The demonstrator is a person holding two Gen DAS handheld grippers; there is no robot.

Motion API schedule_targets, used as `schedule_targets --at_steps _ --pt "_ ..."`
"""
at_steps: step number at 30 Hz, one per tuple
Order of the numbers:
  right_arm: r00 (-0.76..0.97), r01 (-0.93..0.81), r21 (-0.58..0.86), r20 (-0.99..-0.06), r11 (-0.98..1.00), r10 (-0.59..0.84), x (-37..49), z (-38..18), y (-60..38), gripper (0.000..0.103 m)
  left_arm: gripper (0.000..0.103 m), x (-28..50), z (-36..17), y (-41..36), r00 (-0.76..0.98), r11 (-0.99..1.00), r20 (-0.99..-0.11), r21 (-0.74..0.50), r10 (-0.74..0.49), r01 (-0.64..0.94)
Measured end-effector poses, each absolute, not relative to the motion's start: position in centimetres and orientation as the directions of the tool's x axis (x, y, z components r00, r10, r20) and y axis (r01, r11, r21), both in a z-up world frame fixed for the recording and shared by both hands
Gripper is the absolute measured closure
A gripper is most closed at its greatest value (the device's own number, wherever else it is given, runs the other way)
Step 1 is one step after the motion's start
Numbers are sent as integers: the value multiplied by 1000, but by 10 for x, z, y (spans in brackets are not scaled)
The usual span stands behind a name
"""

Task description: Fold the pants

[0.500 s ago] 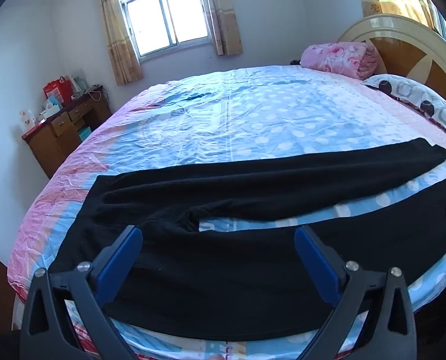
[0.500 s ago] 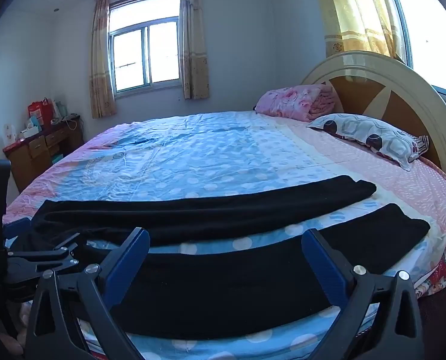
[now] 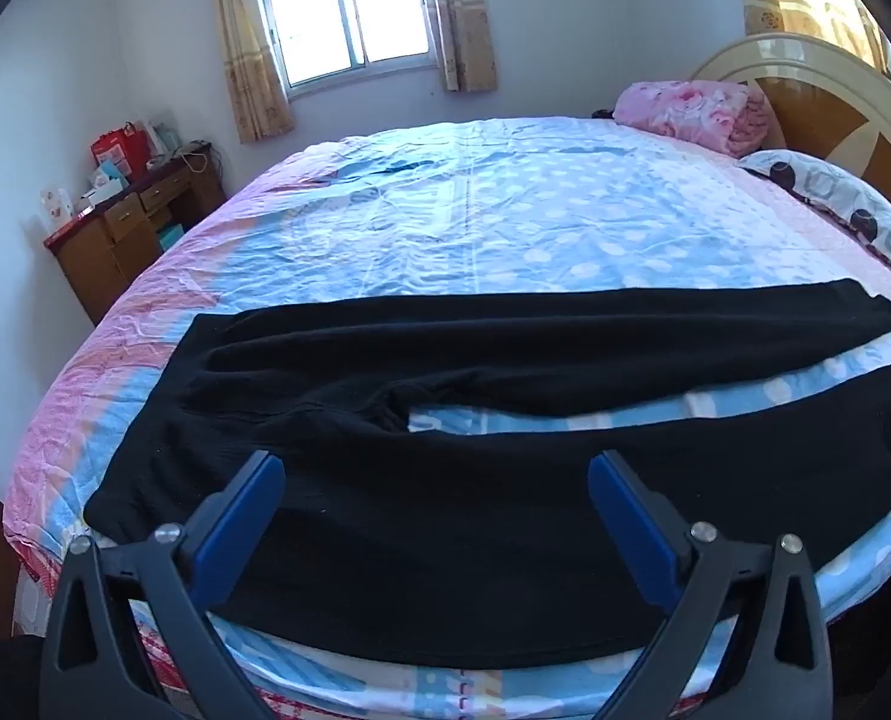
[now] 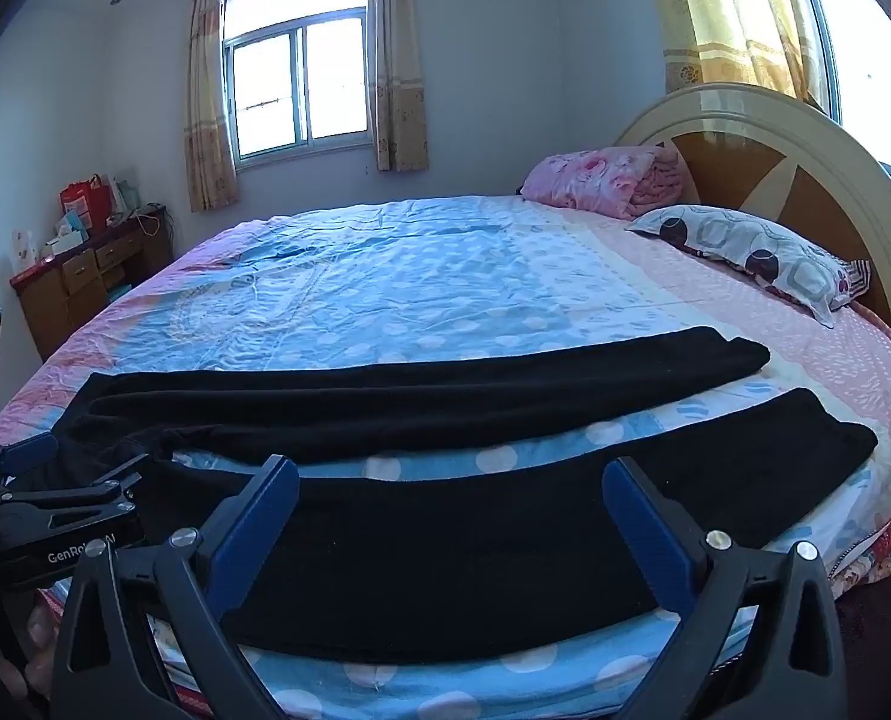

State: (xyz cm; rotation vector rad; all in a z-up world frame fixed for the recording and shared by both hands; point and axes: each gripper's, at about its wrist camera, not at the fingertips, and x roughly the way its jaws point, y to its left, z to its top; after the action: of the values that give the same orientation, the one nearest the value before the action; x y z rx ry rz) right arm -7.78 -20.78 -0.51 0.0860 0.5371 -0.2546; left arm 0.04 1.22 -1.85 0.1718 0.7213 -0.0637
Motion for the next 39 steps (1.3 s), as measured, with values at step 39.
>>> schedule_targets --at_steps 39 --pt "719 -243 -28 -677 970 161 118 -27 -156 40 0 69 -64 88 685 990 -724 136 78 32"
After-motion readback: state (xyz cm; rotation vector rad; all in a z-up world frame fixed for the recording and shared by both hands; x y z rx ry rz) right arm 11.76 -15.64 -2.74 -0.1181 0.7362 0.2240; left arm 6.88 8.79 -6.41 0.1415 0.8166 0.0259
